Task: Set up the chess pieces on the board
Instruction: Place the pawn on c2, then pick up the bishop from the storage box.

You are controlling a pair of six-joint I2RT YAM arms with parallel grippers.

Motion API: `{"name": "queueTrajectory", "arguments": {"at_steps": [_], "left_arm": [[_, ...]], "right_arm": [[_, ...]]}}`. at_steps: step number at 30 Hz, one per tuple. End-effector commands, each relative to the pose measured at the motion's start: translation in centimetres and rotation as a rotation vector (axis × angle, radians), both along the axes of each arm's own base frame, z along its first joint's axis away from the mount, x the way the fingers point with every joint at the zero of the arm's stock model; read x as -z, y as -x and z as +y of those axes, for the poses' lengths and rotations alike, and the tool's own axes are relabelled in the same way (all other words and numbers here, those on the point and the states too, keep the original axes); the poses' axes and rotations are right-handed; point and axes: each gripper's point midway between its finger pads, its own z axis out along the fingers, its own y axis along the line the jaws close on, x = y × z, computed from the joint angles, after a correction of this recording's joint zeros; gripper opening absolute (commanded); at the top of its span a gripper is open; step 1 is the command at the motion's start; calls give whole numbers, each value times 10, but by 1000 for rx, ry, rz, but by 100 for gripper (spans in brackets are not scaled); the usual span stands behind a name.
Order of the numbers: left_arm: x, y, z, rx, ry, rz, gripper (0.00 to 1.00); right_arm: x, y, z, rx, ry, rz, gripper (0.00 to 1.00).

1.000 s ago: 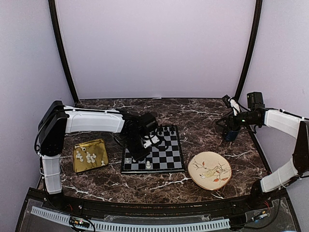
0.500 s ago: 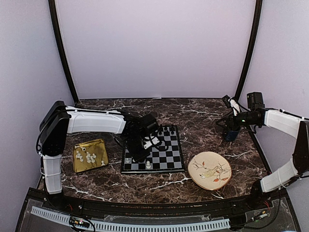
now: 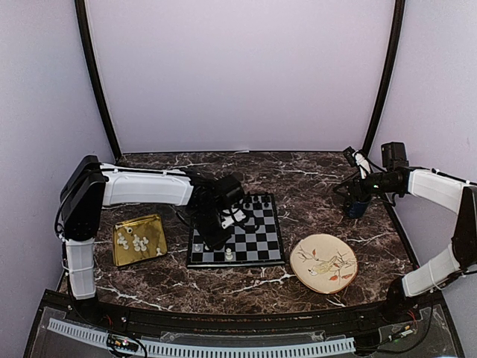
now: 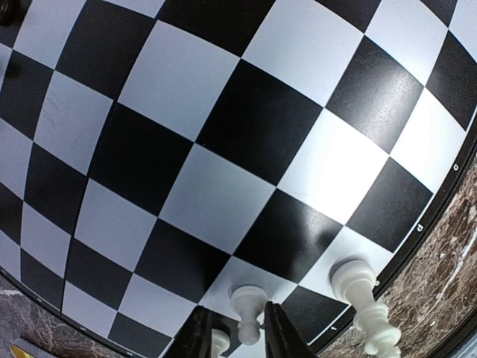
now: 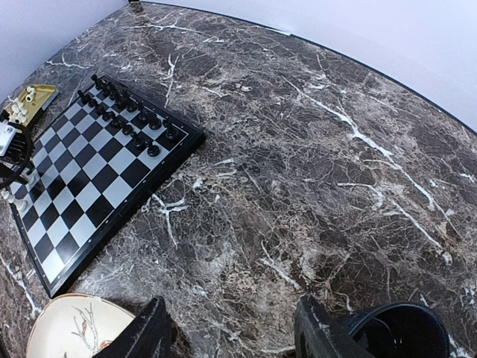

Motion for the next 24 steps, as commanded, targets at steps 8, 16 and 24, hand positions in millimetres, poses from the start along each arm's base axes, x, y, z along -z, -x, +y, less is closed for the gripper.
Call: {"name": "queueTrajectory", "arguments": {"at_steps": [8,16,24], "left_arm": [[-97,-39,30,-210,288,-140,30],[-78,-56,163,-680,122,-146,32],[-68,-38,246,-920,-46,-99,28]], "right_arm": [[-7,2,-1,-3,2,-33,58],[-7,2,0,-8,-3,-31,58],[-8,2,1,-12,-6,-30,57]]}}
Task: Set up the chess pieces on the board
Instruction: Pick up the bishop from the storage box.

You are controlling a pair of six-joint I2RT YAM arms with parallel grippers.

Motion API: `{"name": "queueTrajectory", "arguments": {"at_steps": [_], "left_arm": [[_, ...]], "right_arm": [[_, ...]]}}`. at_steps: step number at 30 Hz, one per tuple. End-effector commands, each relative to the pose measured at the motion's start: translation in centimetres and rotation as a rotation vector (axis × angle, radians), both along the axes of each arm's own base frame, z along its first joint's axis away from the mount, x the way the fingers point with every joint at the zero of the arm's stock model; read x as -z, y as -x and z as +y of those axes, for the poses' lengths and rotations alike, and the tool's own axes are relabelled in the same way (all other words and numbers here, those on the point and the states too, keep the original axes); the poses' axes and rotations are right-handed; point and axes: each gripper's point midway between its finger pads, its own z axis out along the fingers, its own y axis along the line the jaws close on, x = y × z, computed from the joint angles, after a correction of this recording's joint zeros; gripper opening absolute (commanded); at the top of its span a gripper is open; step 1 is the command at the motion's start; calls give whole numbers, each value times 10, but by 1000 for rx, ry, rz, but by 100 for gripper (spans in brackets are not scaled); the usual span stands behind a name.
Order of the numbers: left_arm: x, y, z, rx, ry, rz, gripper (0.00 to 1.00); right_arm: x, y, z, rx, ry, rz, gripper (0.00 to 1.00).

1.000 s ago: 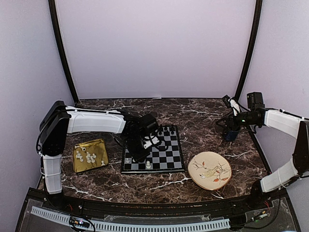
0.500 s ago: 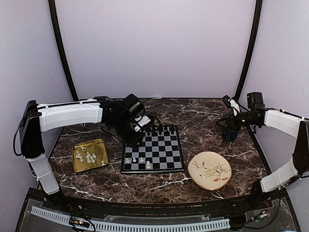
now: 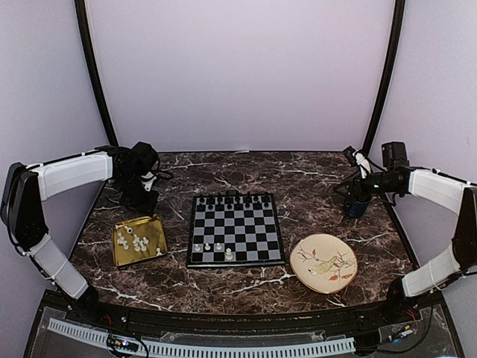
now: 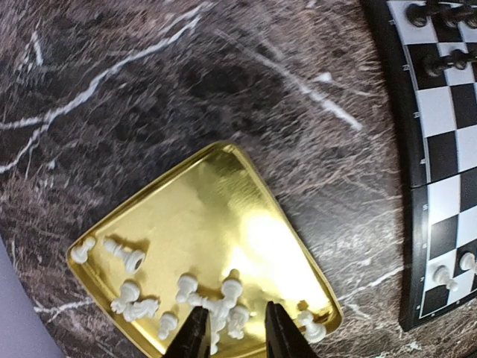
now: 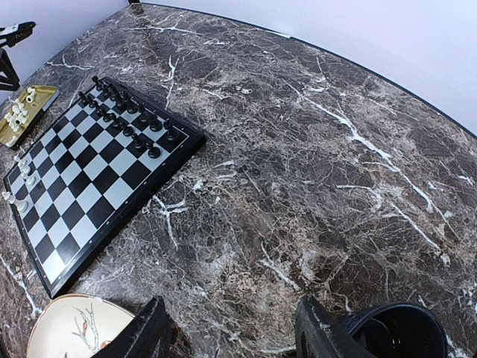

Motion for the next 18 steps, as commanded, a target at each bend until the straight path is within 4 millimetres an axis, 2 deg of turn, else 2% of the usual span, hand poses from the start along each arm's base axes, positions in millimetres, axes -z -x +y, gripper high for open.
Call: {"name": "queueTrajectory", "arguments": {"at_steps": [1,5,11,18], "left_arm": [[-6,23,44,-152,-78,50,28],[3,26,68,-244,-65,74,32],[15,29,82,-339,-44,76,40],[30,27,91,-473,21,56,41]], "right_arm": [[-6,2,0,-9,-2,-25,57],[-8,2,1,-11,-3,-34,57],[-8,3,1,-12,-4,-32,58],[-8,3,1,-13,-4,-33,57]]}}
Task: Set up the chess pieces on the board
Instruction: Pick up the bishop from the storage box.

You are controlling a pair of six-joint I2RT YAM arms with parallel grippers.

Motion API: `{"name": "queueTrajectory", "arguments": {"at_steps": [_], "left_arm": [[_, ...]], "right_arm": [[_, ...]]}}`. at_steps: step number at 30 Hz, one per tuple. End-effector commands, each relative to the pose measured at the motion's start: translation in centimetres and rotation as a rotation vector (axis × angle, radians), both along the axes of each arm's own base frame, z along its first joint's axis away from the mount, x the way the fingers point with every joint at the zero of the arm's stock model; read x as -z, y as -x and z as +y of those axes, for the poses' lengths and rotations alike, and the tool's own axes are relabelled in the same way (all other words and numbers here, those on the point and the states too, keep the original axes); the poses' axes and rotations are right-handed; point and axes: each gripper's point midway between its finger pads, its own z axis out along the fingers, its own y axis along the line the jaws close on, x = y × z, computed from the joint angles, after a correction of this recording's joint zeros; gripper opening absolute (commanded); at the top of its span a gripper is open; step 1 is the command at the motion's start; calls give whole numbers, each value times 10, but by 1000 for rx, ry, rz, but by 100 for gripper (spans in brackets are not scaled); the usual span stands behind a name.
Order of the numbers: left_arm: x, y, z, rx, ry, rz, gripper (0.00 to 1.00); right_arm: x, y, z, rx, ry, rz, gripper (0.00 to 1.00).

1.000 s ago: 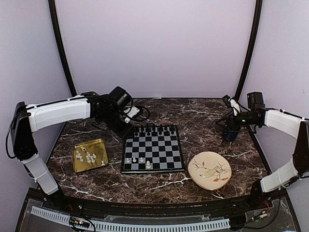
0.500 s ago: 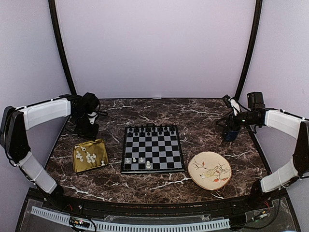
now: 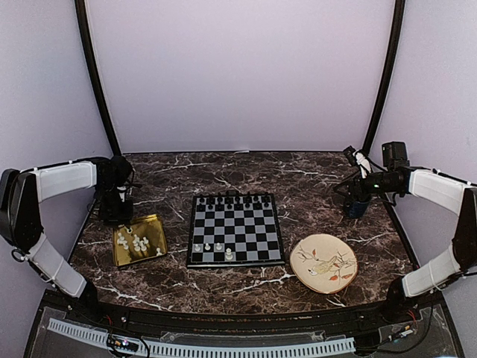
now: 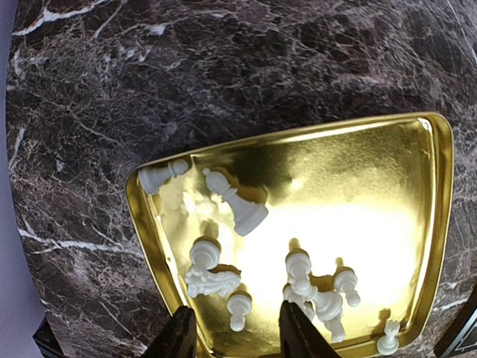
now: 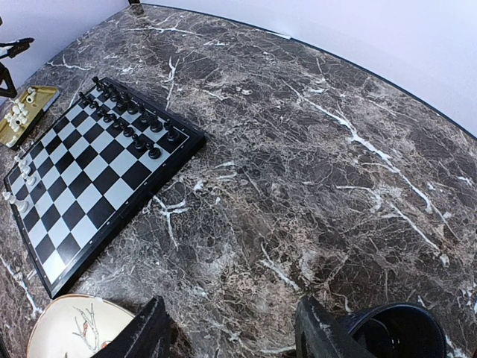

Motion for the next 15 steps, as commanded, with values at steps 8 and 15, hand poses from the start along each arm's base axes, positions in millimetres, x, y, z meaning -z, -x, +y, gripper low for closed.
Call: {"name": "queueTrajectory", "arguments": {"at_steps": [8,15], "left_arm": [[4,-18,3,-204,135,-150,41],[6,-25,9,-253,144,-169,41]], "right_arm": [[-7,3,1,-14,-3,-29,57],[-5,3,1,-13,0,-24,57]]}}
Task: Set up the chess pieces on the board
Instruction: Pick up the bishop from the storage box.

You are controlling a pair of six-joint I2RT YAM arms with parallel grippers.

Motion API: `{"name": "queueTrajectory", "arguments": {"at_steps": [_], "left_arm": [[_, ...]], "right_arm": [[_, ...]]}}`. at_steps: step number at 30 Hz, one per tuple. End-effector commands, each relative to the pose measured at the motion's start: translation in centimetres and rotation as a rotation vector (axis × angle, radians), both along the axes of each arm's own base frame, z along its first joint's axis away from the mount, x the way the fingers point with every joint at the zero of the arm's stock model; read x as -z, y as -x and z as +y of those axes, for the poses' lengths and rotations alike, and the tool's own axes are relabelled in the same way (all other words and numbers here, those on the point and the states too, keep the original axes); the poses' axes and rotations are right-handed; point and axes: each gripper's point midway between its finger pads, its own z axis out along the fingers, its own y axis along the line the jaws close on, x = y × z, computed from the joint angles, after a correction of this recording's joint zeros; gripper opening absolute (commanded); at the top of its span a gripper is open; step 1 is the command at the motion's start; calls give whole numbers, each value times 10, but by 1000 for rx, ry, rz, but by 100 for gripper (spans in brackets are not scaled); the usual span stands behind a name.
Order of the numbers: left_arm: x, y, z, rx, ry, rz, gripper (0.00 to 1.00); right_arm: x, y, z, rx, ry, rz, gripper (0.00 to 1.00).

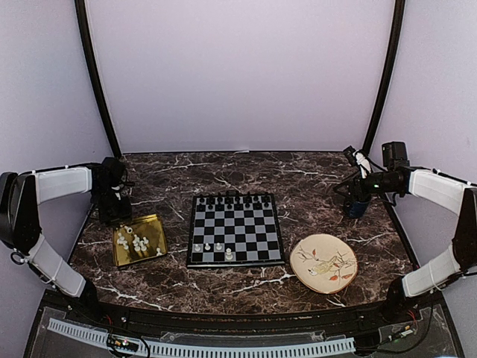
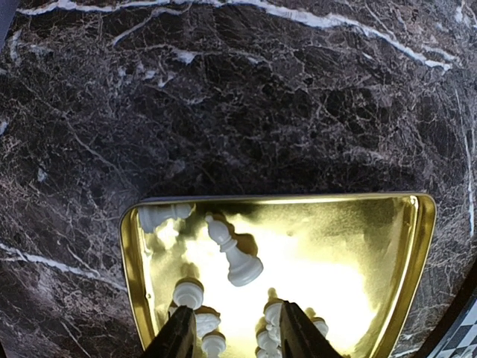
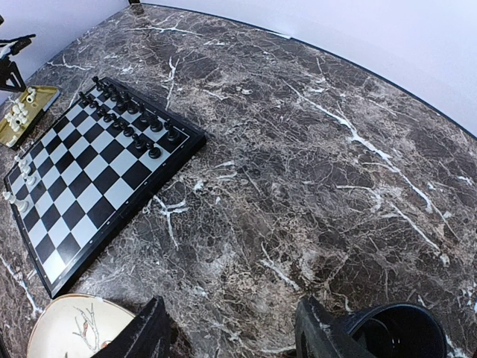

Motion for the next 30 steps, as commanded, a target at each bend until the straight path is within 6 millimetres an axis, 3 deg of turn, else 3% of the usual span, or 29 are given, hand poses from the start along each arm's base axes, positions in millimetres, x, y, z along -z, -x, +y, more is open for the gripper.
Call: {"name": "queueTrajectory", "arguments": {"at_steps": [1,18,30], "left_arm": [[-5,-7,2,-46,27,-47,41],[26,-12,6,-60,17,37,40],[43,-12,-8,34,81,95,29]], "right_arm": [[-4,2,0,-12,1,-24,58],[-3,2,0,-11,4,-21,58],[0,2,0,-12,4,-12,58]]}}
